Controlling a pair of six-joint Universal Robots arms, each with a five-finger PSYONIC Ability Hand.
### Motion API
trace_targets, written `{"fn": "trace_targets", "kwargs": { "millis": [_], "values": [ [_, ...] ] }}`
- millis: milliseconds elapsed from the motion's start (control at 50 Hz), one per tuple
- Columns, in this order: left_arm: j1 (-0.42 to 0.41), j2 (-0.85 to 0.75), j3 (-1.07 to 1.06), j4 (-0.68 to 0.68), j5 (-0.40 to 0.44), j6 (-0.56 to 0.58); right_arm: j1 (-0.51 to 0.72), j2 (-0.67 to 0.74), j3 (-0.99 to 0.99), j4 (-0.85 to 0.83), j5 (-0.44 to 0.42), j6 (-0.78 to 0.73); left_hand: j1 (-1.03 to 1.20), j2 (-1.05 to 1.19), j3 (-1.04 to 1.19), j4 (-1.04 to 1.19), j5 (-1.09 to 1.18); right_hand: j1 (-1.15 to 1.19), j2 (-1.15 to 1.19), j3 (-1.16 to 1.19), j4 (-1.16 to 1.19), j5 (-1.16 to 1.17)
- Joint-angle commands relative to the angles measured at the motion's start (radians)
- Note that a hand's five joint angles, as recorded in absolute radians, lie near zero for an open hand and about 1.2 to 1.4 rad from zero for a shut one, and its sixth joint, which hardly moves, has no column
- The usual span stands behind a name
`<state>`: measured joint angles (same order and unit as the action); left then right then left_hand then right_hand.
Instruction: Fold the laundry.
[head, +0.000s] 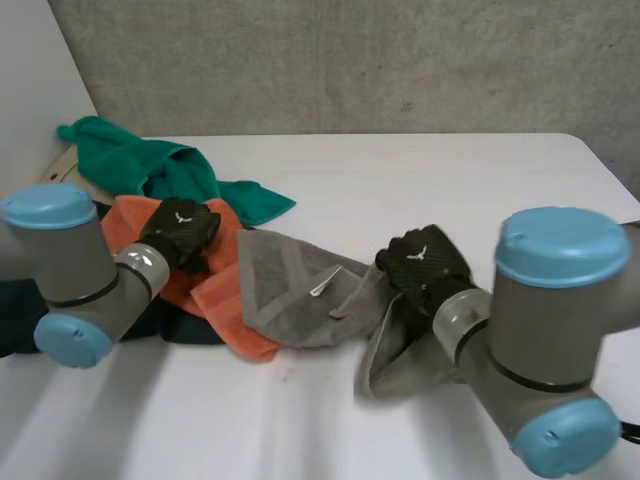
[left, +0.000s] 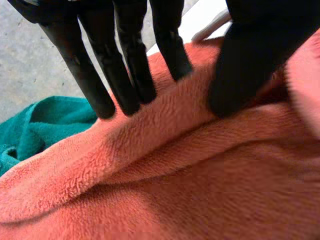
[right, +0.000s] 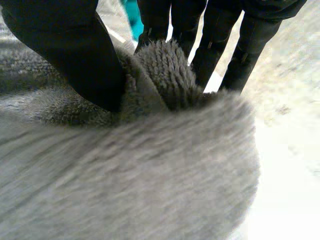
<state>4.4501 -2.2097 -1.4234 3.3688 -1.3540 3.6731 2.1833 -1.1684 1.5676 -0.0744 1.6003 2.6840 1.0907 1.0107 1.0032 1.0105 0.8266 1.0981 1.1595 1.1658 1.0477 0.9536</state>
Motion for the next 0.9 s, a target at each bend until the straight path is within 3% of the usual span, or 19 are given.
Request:
{"fn": "trace_targets", "kwargs": {
  "millis": [20,80,100,160,200,340,440,460,480,500,560,700,900],
  "values": [
    [0.012,-0.114,0.219,-0.005,-0.078,-0.002,-0.040,-0.065,0.055,-0.008,0.000,-0.021,0.306,0.386,0.393,0.386,0.395,0.298,0.237,0.230,0.349,0.268],
    [0.052,-0.120,0.282,0.004,-0.181,-0.005,-0.094,-0.074,0.057,-0.005,0.001,-0.027,0.306,0.386,0.393,0.386,0.395,0.298,0.237,0.230,0.349,0.268],
    [0.099,-0.113,0.317,0.017,-0.264,-0.005,-0.106,-0.076,0.057,-0.004,0.001,-0.030,0.306,0.386,0.393,0.386,0.395,0.298,0.237,0.230,0.349,0.268],
    [0.193,-0.075,0.371,0.066,-0.384,-0.001,-0.155,-0.099,0.051,-0.002,-0.002,-0.045,0.306,0.386,0.393,0.386,0.395,0.298,0.237,0.230,0.349,0.268],
    [0.225,-0.048,0.386,0.092,-0.399,-0.004,-0.175,-0.106,0.046,-0.004,-0.002,-0.055,0.306,0.386,0.393,0.386,0.395,0.298,0.237,0.230,0.349,0.268],
    [0.267,-0.013,0.385,0.205,-0.396,-0.001,-0.200,-0.119,0.025,-0.004,0.003,-0.078,0.306,0.386,0.393,0.386,0.395,0.298,0.237,0.230,0.349,0.268],
    [0.242,-0.005,0.305,0.208,-0.370,-0.004,-0.201,-0.120,0.034,-0.002,0.001,-0.079,0.254,0.334,0.341,0.334,0.343,0.298,0.237,0.230,0.349,0.268],
    [0.233,-0.001,0.282,0.208,-0.352,-0.004,-0.201,-0.119,0.037,-0.004,0.001,-0.079,-0.046,0.034,0.041,0.034,0.043,0.298,0.237,0.230,0.349,0.268],
    [0.206,0.008,0.241,0.207,-0.309,-0.002,-0.200,-0.120,0.042,-0.002,0.000,-0.078,-0.709,-0.629,-0.622,-0.629,-0.619,0.298,0.237,0.230,0.349,0.268],
    [0.189,0.019,0.219,0.204,-0.288,0.001,-0.200,-0.120,0.045,-0.002,0.000,-0.078,-0.916,-0.836,-0.829,-0.836,-0.827,0.298,0.237,0.230,0.349,0.268],
    [0.118,0.082,0.125,0.170,-0.213,-0.007,-0.200,-0.125,0.055,-0.004,0.001,-0.075,-0.916,-0.836,-0.829,-0.836,-0.827,0.298,0.237,0.230,0.349,0.268],
    [0.038,0.232,-0.145,0.071,-0.105,-0.010,-0.200,-0.131,0.075,-0.004,-0.005,-0.067,-0.916,-0.836,-0.829,-0.836,-0.827,0.298,0.237,0.230,0.349,0.268],
    [-0.025,0.262,-0.331,0.061,-0.086,0.007,-0.200,-0.129,0.088,-0.007,-0.011,-0.067,-0.895,-0.815,-0.807,-0.815,-0.805,0.298,0.237,0.230,0.349,0.268]
  ]
}}
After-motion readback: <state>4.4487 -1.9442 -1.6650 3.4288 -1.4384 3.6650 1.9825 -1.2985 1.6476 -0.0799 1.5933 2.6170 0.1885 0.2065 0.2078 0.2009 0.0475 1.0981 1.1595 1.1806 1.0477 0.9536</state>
